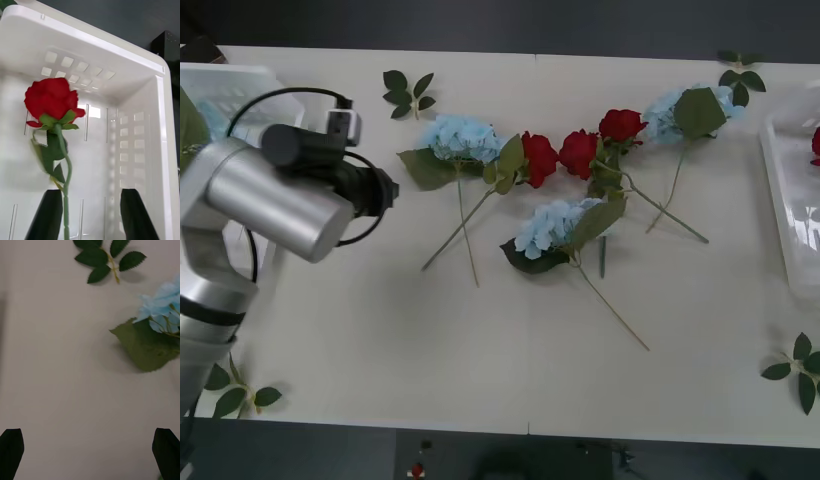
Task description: Put the red flowers into the right box and the blue flowers into the left box
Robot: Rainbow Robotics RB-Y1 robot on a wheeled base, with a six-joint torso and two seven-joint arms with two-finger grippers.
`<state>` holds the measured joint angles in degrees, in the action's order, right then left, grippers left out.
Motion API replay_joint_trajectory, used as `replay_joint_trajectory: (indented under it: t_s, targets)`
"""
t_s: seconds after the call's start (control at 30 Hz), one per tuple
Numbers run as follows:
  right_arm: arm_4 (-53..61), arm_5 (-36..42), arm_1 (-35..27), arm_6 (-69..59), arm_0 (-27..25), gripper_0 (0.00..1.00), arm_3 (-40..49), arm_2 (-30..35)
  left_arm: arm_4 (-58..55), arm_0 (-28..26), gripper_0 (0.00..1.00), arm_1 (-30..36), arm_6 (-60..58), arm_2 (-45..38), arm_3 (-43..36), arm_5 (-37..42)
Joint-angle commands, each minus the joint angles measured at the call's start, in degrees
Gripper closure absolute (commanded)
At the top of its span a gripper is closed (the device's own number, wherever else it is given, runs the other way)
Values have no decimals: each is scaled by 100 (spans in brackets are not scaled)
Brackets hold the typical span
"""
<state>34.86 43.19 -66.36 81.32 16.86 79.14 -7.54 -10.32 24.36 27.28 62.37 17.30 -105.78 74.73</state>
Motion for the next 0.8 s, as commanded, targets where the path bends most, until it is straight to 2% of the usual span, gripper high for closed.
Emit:
replay_joint_trajectory:
  t_s: [0.03,0.2,0.43,0.6,0.8]
  targets:
    - [126,-30,-52,-55,89,0,23,104,496,605,0,-381,-770,371,629,-231]
    - [302,-30,-43,-28,89,0,23,104,646,974,0,-689,-1236,766,1341,-609]
    - [1321,172,89,-81,124,0,339,104,637,1589,0,-742,-1693,1285,2079,-697]
    - [1805,638,607,-178,370,0,567,104,523,1818,0,-786,-1754,1408,2624,-1171]
    - [1629,928,1521,-696,801,0,497,95,461,2196,0,-847,-1754,1619,3468,-1804]
